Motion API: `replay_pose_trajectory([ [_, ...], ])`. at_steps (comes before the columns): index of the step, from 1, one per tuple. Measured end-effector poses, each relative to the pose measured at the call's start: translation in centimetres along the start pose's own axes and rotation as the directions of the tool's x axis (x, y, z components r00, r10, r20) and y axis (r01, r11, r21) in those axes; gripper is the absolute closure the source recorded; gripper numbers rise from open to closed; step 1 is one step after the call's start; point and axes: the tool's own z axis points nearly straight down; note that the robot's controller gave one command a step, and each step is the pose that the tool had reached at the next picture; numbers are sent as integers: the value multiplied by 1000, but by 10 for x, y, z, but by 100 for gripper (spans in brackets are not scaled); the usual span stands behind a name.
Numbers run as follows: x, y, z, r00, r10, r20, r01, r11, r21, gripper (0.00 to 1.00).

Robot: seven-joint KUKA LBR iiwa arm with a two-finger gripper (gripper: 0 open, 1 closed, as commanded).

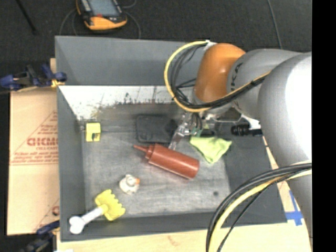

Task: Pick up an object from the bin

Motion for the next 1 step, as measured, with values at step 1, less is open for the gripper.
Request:
replay_pose_trajectory([
  [1,0,-1,7,1000,0,-2,0,1000,1,100],
])
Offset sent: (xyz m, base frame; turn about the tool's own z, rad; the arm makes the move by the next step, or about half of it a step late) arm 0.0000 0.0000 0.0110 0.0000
